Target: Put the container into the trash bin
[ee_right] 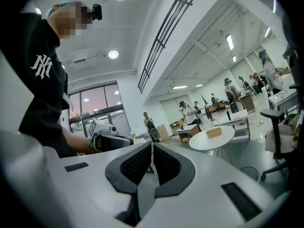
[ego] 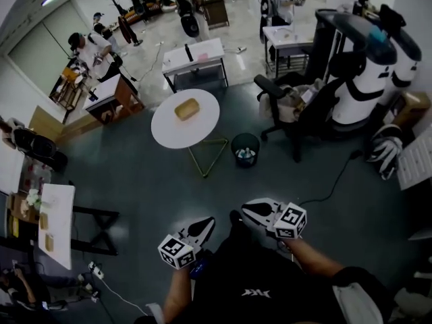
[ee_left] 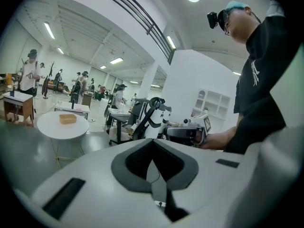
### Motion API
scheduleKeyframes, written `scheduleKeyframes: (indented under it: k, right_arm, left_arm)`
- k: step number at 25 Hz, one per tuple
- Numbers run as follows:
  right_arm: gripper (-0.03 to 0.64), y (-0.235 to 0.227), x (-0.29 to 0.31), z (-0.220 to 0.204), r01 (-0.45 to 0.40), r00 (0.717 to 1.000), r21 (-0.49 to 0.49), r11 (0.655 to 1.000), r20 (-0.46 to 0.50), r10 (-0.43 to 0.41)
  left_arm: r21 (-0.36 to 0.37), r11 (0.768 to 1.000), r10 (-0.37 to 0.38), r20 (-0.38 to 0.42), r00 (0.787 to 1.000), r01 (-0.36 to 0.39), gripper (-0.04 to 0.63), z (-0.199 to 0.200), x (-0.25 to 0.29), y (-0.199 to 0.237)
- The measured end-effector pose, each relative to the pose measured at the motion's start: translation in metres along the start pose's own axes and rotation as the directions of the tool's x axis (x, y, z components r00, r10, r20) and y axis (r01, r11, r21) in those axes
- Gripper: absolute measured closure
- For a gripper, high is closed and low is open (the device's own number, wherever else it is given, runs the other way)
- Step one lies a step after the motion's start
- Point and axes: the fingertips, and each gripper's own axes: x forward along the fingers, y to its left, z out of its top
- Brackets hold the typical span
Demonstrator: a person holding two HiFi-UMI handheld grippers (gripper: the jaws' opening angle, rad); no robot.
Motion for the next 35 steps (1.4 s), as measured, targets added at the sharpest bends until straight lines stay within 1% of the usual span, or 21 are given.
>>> scheduleKeyframes:
  k: [6,10,13,16,19,24,27,30,35]
  right_arm:
    - [0.577,-0.025,0.011,0.017,0.011,1.000,-0.023,1.000,-0.022,-0.012]
    - [0.577,-0.055,0.026,0.031,0.010,0.998,-0.053,0.999,-0.057,-0.013]
    - [0.577,-0.076,0.047,0.048,0.015,0.998,-0.067,0.998,-0.061,-0.019]
    - [0.577,-0.096,0.069,0.068,0.019,0.998,-0.052,0.998,-0.059,-0.022]
    - [0.577,-0.119,0.084,0.080,0.025,0.998,-0.043,0.999,-0.065,-0.027]
    - [0.577,-0.159,0.113,0.097,0.036,0.996,-0.037,0.999,-0.084,-0.039]
    - [0.577,-0.176,0.132,0.108,0.034,0.996,-0.052,0.998,-0.080,-0.038]
    - [0.577,-0.189,0.143,0.119,0.036,0.997,-0.044,0.998,-0.073,-0.039]
    - [0.577,-0.227,0.143,0.129,0.078,0.994,-0.028,0.997,-0.071,-0.080]
  left_arm:
    - [-0.017,1.000,-0.025,0.044,0.999,0.026,0.592,0.019,0.024,0.030]
    - [-0.024,0.999,-0.031,0.076,0.997,0.033,0.593,0.039,0.042,0.058]
    - [-0.031,0.999,-0.040,0.092,0.995,0.043,0.593,0.054,0.050,0.087]
    - [-0.038,0.998,-0.042,0.102,0.994,0.046,0.592,0.070,0.058,0.118]
    - [-0.036,0.998,-0.040,0.117,0.992,0.044,0.592,0.088,0.067,0.149]
    - [-0.037,0.999,-0.032,0.163,0.986,0.039,0.593,0.123,0.076,0.197]
    - [-0.040,0.998,-0.040,0.167,0.985,0.047,0.592,0.132,0.082,0.221]
    - [-0.046,0.998,-0.037,0.166,0.985,0.045,0.593,0.138,0.089,0.242]
    - [-0.071,0.997,-0.030,0.166,0.986,0.042,0.592,0.146,0.105,0.264]
